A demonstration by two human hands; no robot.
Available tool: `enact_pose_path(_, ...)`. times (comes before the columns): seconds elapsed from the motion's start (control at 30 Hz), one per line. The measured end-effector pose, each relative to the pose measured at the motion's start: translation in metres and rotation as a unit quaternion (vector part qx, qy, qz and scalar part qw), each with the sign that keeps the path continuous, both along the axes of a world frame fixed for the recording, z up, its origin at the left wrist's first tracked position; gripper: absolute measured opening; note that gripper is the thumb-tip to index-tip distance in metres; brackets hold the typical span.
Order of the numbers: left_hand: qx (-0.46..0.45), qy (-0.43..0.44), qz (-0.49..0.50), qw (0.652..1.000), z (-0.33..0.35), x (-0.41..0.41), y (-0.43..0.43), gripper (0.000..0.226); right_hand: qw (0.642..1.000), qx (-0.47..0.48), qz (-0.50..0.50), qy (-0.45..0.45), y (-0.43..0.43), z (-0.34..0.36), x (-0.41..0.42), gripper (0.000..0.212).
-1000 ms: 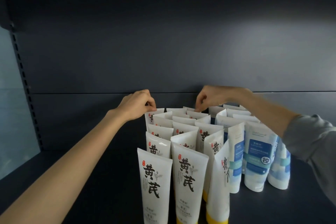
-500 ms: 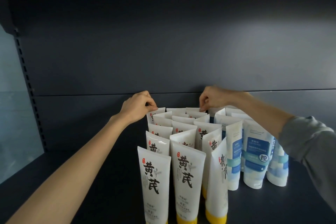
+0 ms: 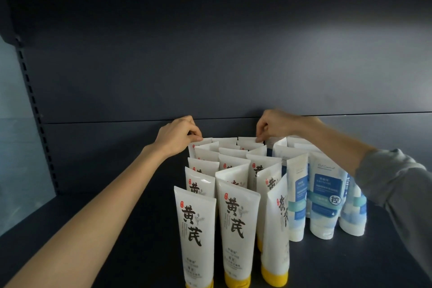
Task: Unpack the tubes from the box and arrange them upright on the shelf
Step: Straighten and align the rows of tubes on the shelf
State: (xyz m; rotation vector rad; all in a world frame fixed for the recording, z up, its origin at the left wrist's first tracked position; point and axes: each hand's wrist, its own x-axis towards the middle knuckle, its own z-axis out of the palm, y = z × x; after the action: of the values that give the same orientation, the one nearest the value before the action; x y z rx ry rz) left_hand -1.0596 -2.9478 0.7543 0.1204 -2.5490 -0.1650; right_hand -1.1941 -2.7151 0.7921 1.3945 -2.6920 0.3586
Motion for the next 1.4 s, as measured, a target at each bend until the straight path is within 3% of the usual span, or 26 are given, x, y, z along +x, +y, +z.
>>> enact_pose_path(0.43, -0.002, -0.008, 0.005, 1.000, 0.002, 0.001, -0.002, 0.010, 1.000, 0.013, -0.006, -0.003, -0.002, 0.003, 0.005, 0.016)
enact_pose_path(0.7, 0.015, -0.024, -0.004, 1.000, 0.005, 0.004, -0.001, 0.012, 0.995, -0.060, 0.068, -0.038, -0.014, 0.017, 0.028, 0.021)
enact_pose_path(0.93, 0.033, 0.000, -0.033, 0.999, 0.013, 0.013, 0.006, 0.014, 0.995, 0.015, 0.088, -0.048, -0.032, 0.018, 0.049, 0.026)
enact_pose_path(1.07, 0.103, -0.099, -0.060, 0.988, 0.024, 0.021, 0.015, 0.024, 0.994, 0.052, 0.082, -0.051, -0.035, 0.016, 0.053, 0.024)
enact_pose_path(1.17, 0.121, -0.157, -0.054, 0.979, 0.026, 0.021, 0.014, 0.019, 0.995, 0.062, 0.073, -0.036, -0.037, 0.015, 0.054, 0.021)
enact_pose_path(1.4, 0.024, -0.117, -0.018, 0.993, 0.026, 0.019, 0.003, 0.016, 0.995, 0.020, 0.085, -0.050, -0.039, 0.007, 0.049, 0.007)
